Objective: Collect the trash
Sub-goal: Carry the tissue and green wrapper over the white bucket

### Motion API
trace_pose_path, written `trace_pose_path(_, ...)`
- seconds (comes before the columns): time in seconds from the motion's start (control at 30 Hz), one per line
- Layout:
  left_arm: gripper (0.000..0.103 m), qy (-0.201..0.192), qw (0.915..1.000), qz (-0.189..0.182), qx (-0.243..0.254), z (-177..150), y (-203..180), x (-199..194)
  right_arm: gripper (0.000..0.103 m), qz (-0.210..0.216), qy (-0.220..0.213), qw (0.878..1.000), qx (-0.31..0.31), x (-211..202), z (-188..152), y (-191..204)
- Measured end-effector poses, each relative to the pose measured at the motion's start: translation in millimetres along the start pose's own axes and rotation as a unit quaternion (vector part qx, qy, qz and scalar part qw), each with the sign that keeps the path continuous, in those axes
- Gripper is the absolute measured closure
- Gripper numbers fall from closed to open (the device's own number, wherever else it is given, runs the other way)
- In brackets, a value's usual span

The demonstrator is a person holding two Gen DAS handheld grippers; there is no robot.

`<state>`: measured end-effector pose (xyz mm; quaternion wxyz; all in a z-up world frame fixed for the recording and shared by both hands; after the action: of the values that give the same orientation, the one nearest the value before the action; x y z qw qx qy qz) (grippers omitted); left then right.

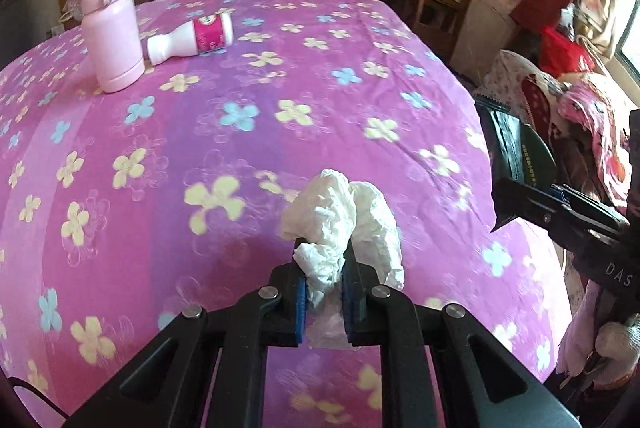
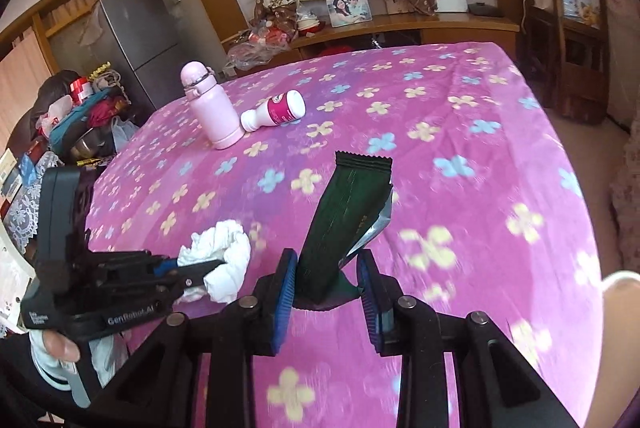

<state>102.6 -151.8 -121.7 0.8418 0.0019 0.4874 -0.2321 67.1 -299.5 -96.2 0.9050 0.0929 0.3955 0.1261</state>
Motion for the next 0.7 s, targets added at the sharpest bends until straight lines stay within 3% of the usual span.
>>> trace_pose_path(0.37,0.088,-0.01,0.9984,-0.009,0.056,-5.1,-67.1,-12.4,0.07,-0.025,-0.017,0.999,0.027,-52.2,-30.7,-26.2)
trace_pose_path(0.7,0.088,-0.006,0.9941,-0.039,0.101,-3.2,-143.4,-0.4,0.07,-0.075,-0.026,0.995,0.059,-98.7,-55.1,-81.3)
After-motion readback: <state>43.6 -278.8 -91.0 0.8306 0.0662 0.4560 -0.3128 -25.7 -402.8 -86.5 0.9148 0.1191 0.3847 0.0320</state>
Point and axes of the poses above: each gripper's, at about its wrist camera, not at the fingertips, and x roughly the way its jaws point, y to its left, z to its top, the point moved 5 cm from there along x, roughly the way its jaws point, and after that the axes turned 2 degrees about -z, right-handed, at the moved point
